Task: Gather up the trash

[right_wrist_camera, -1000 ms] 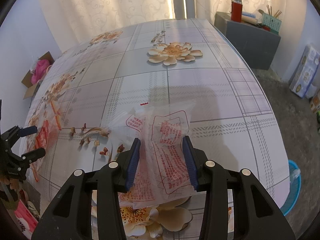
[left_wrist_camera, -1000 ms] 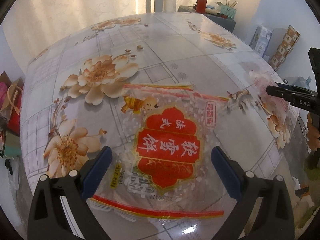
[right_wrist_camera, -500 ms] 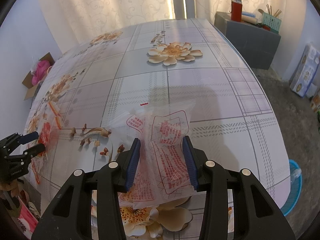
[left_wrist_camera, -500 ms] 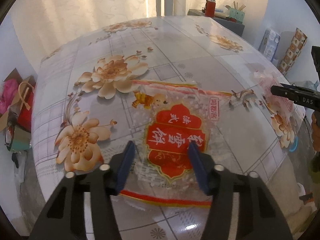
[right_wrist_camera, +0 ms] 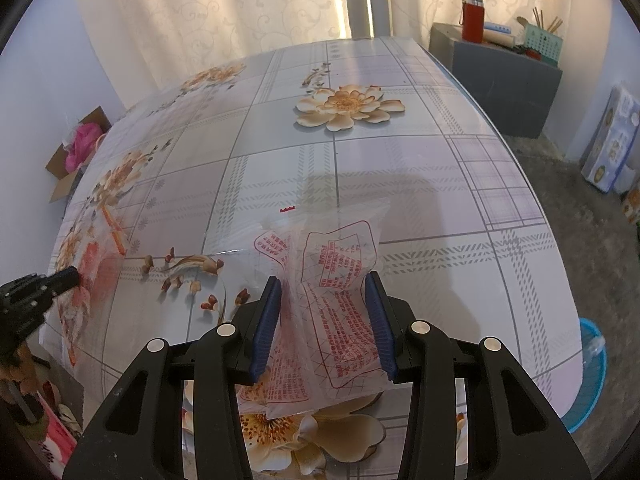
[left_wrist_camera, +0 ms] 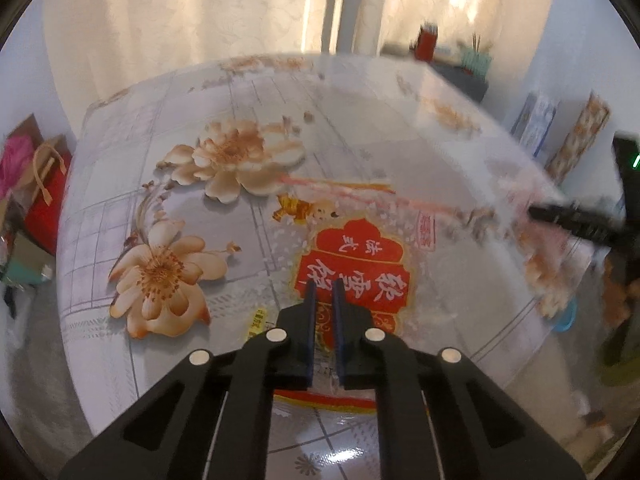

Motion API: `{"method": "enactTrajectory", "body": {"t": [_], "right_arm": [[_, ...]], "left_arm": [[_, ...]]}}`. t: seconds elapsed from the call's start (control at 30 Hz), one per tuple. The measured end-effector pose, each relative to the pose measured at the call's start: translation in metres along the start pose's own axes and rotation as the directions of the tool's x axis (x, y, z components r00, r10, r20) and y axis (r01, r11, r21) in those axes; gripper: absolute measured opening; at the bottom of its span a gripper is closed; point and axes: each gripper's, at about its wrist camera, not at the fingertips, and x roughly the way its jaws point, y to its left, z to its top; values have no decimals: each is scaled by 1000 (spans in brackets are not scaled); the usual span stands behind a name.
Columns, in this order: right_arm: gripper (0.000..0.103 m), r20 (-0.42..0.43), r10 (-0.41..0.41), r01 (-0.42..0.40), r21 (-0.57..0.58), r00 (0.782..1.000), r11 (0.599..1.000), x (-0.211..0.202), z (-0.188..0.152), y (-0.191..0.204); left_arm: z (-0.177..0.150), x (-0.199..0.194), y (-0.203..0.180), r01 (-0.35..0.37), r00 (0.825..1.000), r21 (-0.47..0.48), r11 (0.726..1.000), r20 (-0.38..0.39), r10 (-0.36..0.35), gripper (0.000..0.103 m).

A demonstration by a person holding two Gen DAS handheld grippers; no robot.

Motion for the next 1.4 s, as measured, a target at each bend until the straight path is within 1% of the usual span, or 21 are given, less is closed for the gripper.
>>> {"method": "enactTrajectory", "body": {"t": [0.07, 0.1, 0.13, 0.17, 0.23, 0.27, 0.33, 0.4, 0.43, 0.5, 0.57, 0.63, 0.67, 0.77, 0.87, 0.93, 1.0, 1.13, 1.23, 1.33, 1.4], "right_arm": [[39, 1, -1, 1, 1, 1000, 1000, 0, 0, 1], [39, 1, -2, 2, 0, 1000, 1000, 0, 0, 1], [39, 1, -1, 1, 0, 1000, 1000, 0, 0, 0], [39, 1, -2, 2, 0, 1000, 1000, 0, 0, 1], [39, 2, -2, 2, 1, 1000, 1000, 0, 0, 0], [39, 1, 0, 0, 0, 1000, 1000, 0, 0, -1], [39, 0, 0, 0, -1, 1000, 1000, 0, 0, -1], [39, 0, 1, -1, -2, 1000, 1000, 0, 0, -1], [39, -1, 1, -1, -2, 1000, 1000, 0, 0, -1], [39, -1, 1, -1, -2, 1000, 1000, 0, 0, -2], [39, -2, 1, -1, -2, 1000, 1000, 0, 0, -1], [39, -2, 1, -1, 0, 1000, 1000, 0, 0, -2], [39, -2, 1, -1, 1, 1000, 1000, -1, 0, -2], [39, -2, 2, -2, 3, 1000, 1000, -1, -1, -2], [39, -2, 2, -2, -2, 1000, 1000, -1, 0, -2], [39, -2, 2, -2, 2, 1000, 1000, -1, 0, -2], [39, -3, 2, -2, 2, 1000, 1000, -1, -1, -2], [40, -2, 3, -3, 2, 1000, 1000, -1, 0, -2], [40, -1, 1, -1, 2, 1000, 1000, -1, -1, -2], [42, -3, 7, -7, 1, 1000, 1000, -1, 0, -2], [43, -5, 8, -8, -1, 1000, 1000, 0, 0, -1]], "left_arm": [[0, -13, 6, 10, 999, -27, 1000, 40, -8, 21], [-1, -18, 8, 4, 998, -33, 999, 55, -2, 32], [-3, -26, 11, -6, 997, -42, 999, 73, 9, 41], [-4, -30, 13, -9, 997, -49, 999, 81, 13, 44], [-7, -37, 18, -5, 996, -68, 998, 86, 11, 58], [-11, -42, 21, 1, 996, -88, 996, 86, 7, 61], [-17, -44, 22, 23, 997, -102, 995, 78, -15, 70], [-22, -41, 21, 34, 998, -99, 995, 56, -29, 77], [-26, -38, 18, 28, 999, -93, 995, 42, -24, 80], [-31, -34, 17, 13, 1000, -84, 996, 26, -11, 84], [-34, -28, 16, 2, 1000, -84, 996, 16, -1, 85], [-36, -24, 14, 24, 999, -85, 996, 25, -22, 88], [-36, -21, 14, 23, 1000, -82, 996, 23, -21, 89], [-33, -13, 13, -9, 1000, -74, 997, 15, 10, 89], [-31, -11, 16, -14, 1000, -96, 995, 26, 17, 89], [-30, -12, 18, -31, 999, -112, 993, 36, 35, 89], [-30, -13, 19, -36, 999, -124, 992, 33, 40, 89], [-33, -25, 22, 1, 999, -176, 984, 43, 7, 89], [-40, -37, 20, 46, 997, -215, 976, 75, -30, 89], [-48, -45, 10, 62, 994, -191, 980, 100, -43, 89], [-51, -48, -3, 53, 993, -137, 989, 111, -38, 89]]}}
